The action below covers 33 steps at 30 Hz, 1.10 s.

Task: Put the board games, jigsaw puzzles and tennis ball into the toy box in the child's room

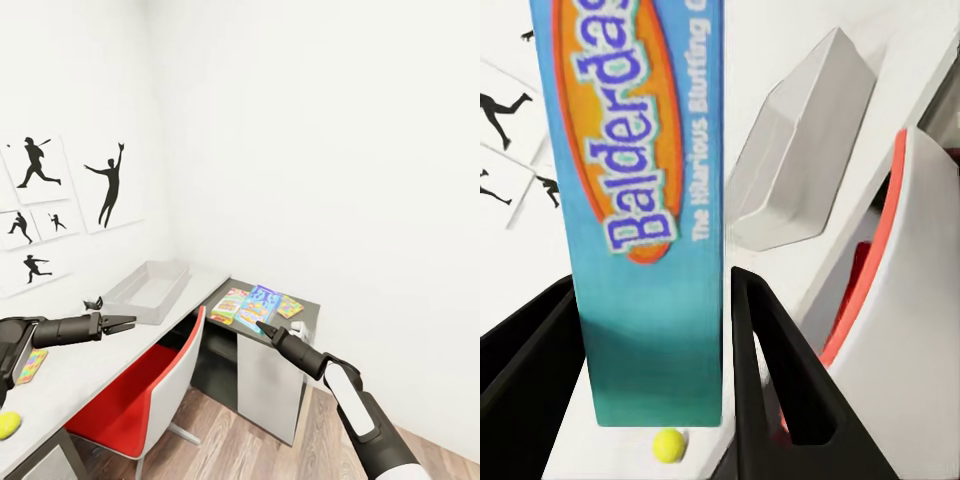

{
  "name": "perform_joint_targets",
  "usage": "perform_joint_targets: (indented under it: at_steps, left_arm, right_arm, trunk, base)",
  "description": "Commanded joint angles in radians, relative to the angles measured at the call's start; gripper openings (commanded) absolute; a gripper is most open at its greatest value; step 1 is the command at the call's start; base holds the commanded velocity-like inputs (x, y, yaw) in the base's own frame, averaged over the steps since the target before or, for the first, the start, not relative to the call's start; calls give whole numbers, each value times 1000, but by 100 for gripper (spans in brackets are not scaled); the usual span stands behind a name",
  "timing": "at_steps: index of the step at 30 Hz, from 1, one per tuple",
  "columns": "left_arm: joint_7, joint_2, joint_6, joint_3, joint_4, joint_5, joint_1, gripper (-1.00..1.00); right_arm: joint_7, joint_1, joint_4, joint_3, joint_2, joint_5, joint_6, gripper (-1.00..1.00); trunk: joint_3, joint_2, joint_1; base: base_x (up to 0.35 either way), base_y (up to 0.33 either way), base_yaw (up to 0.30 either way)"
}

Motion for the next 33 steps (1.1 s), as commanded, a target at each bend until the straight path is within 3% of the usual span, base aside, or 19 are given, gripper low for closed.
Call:
perform_joint_targets:
  at_steps: [1, 18, 33]
  left_arm:
    - [-4, 0, 10, 0, 0, -1, -1, 100]
    - [-4, 2, 13, 0, 4, -1, -1, 100]
    - [-4, 1, 13, -2, 5, 1, -1, 100]
  right_arm:
    - [0, -1, -1, 0, 0, -6, 4, -100]
    - [2, -1, -1, 0, -1, -6, 4, -100]
    - [1, -1, -1, 0, 1, -4, 4, -100]
  trunk:
    - [-2, -2, 1]
    - [-2, -2, 1]
    - [-2, -2, 1]
  base:
    - [266, 0, 262]
    - [297, 0, 41]
    - [282, -103, 270]
